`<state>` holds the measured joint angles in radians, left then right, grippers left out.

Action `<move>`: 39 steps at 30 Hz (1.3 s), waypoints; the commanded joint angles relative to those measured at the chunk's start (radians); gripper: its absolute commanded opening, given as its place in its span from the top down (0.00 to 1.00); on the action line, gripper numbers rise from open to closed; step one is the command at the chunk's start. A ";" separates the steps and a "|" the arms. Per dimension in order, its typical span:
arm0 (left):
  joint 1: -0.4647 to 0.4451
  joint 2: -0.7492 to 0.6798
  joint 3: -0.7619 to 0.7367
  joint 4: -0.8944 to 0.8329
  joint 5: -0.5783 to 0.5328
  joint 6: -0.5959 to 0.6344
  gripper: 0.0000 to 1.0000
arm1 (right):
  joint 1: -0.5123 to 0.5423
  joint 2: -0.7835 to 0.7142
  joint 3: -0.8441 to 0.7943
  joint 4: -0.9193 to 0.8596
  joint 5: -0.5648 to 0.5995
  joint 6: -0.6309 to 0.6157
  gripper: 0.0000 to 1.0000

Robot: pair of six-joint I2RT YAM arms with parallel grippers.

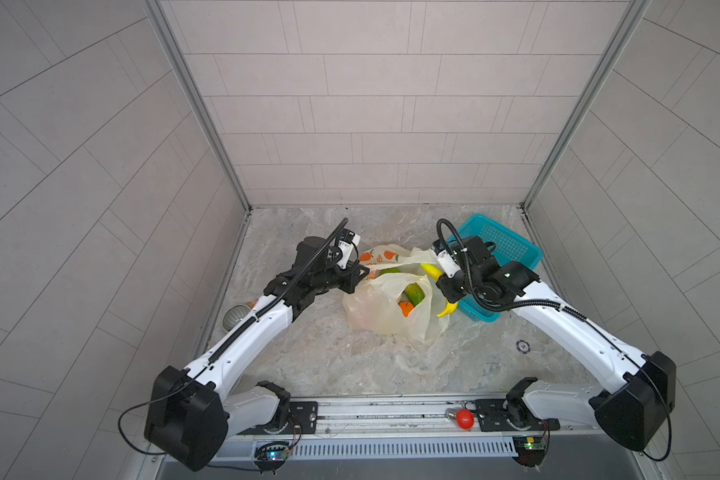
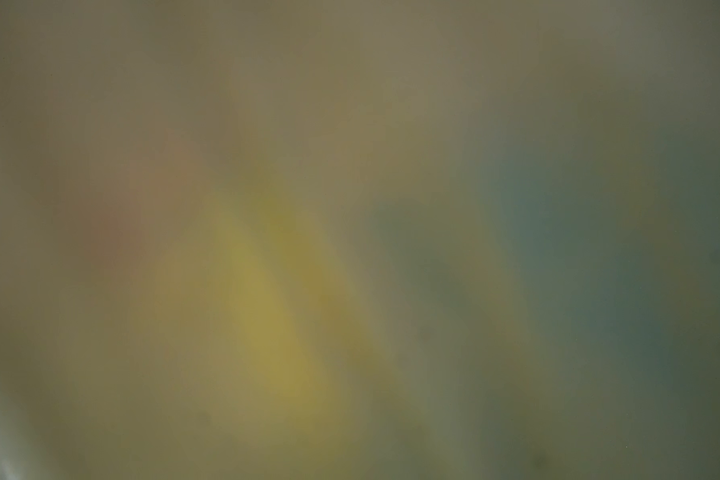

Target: Place the fruits into the plastic bag

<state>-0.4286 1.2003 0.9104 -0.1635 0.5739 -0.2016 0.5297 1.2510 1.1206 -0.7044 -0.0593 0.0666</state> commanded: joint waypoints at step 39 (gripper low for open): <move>0.003 0.022 -0.016 0.047 -0.304 -0.092 1.00 | 0.123 0.033 0.005 0.288 0.103 0.138 0.29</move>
<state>-0.4286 1.2114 0.9073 -0.1238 0.3576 -0.2657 0.6785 1.3621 1.1236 -0.3782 -0.0132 0.2180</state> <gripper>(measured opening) 0.056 0.709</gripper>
